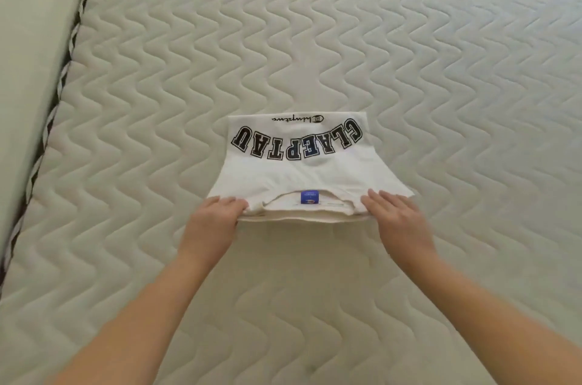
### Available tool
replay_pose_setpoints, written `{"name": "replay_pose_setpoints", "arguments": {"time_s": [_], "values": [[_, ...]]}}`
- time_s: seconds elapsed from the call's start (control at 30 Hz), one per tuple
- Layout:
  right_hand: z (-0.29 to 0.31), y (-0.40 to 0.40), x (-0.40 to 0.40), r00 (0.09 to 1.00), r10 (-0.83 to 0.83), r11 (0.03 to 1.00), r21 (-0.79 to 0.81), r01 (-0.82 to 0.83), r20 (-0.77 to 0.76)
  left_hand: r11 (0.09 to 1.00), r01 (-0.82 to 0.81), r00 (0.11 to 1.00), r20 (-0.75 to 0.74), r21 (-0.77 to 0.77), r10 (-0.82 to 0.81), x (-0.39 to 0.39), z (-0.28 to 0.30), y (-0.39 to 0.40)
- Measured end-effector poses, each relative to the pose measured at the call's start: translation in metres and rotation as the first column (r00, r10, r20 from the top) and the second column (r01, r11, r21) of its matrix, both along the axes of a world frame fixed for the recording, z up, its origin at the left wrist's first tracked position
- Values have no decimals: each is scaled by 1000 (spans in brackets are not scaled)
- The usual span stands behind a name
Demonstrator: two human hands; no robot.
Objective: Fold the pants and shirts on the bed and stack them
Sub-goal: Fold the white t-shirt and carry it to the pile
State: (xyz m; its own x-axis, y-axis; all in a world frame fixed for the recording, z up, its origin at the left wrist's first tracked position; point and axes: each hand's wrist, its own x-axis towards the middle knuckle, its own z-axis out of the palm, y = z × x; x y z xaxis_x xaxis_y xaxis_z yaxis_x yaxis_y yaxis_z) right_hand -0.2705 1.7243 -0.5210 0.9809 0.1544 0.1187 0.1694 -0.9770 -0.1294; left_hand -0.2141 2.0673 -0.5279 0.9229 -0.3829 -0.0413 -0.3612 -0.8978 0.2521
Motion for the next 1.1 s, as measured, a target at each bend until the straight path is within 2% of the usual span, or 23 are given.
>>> {"name": "replay_pose_setpoints", "arguments": {"time_s": [0.07, 0.13, 0.17, 0.23, 0.3, 0.37, 0.4, 0.43, 0.5, 0.53, 0.57, 0.6, 0.63, 0.7, 0.77, 0.83, 1.0, 1.1], "values": [[-45, 7, -35, 980, -41, 999, 6, 43, -197, 996, -17, 981, -191, 88, 34, -39, -50, 5], [-80, 9, -66, 882, -91, 996, -20, 92, -462, 979, 62, 919, -394, 196, 21, -74, -85, 10], [-93, 10, -80, 828, -112, 993, -34, 112, -550, 973, 83, 898, -439, 214, 20, -87, -94, 12], [-106, 13, -98, 801, -167, 980, -5, 201, -574, 987, 12, 908, -415, 163, 58, -99, -102, 15], [-107, 19, -104, 833, -254, 941, 75, 331, -492, 990, -129, 934, -330, 59, 141, -99, -94, 17], [-107, 21, -103, 824, -389, 822, 247, 512, -413, 947, -306, 924, -269, -101, 270, -92, -89, 22], [-104, 22, -100, 760, -476, 688, 351, 635, -442, 884, -436, 876, -305, -172, 373, -85, -87, 24], [-101, 23, -94, 659, -537, 508, 423, 751, -526, 777, -589, 785, -387, -223, 483, -76, -86, 25], [-98, 25, -77, 437, -590, 197, 405, 893, -679, 456, -862, 491, -581, -221, 649, -55, -91, 27], [-98, 25, -68, 347, -599, 90, 369, 925, -722, 299, -936, 345, -644, -184, 683, -45, -94, 29], [-100, 25, -60, 275, -586, -4, 342, 940, -762, 190, -970, 242, -702, -153, 670, -36, -97, 31], [-102, 26, -53, 215, -553, -96, 318, 943, -805, 131, -982, 186, -760, -133, 623, -30, -101, 34], [-105, 28, -47, 160, -513, -184, 290, 939, -843, 115, -987, 161, -806, -115, 569, -25, -103, 35], [-108, 32, -39, 64, -467, -301, 226, 927, -882, 157, -985, 148, -843, -77, 517, -21, -106, 34], [-111, 35, -33, -8, -477, -359, 187, 915, -879, 166, -983, 153, -856, -80, 494, -21, -110, 30], [-113, 37, -28, -63, -469, -407, 152, 901, -881, 126, -985, 170, -839, -122, 518, -22, -112, 27], [-108, 39, -26, -56, -418, -522, 189, 832, -907, -15, -975, 178, -815, -223, 551, -30, -110, 20], [-105, 39, -32, -3, -368, -566, 221, 794, -930, -22, -981, 157, -853, -194, 498, -38, -111, 13]]}}
